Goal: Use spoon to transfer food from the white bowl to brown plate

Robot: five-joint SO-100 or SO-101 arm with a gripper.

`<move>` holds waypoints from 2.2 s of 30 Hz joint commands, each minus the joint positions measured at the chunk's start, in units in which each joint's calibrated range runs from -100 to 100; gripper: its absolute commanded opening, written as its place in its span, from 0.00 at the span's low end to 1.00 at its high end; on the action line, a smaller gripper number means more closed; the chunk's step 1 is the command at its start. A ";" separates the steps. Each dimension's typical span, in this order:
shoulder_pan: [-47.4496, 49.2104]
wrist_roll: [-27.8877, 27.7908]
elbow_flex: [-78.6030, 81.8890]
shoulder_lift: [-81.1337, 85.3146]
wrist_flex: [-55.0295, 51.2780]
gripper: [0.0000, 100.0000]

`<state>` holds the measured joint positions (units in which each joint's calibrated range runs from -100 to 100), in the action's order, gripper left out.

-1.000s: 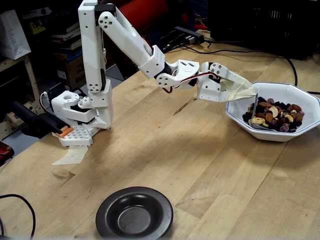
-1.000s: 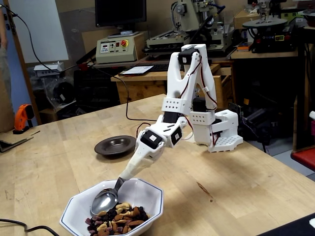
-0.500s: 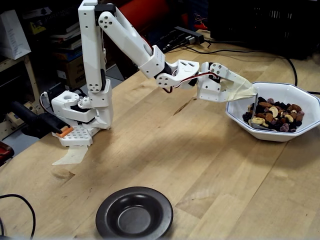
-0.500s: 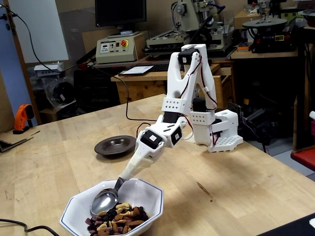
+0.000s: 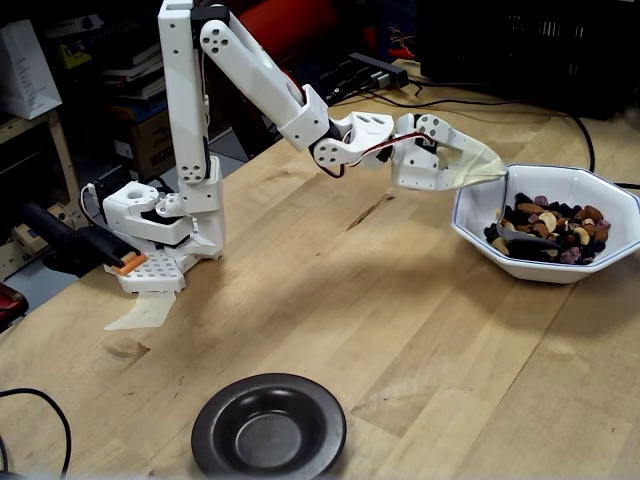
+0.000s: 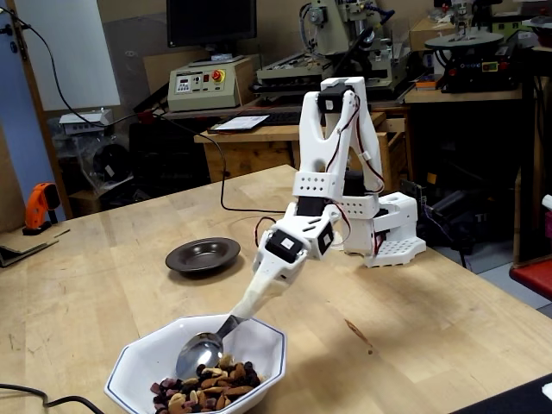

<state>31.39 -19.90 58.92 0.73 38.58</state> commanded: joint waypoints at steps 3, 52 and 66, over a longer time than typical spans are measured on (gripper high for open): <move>2.39 0.20 -0.96 0.51 1.18 0.04; -5.09 18.56 -1.05 0.68 12.57 0.04; -8.35 18.75 -1.05 1.54 13.04 0.04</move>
<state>23.65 -1.54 58.92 0.64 49.74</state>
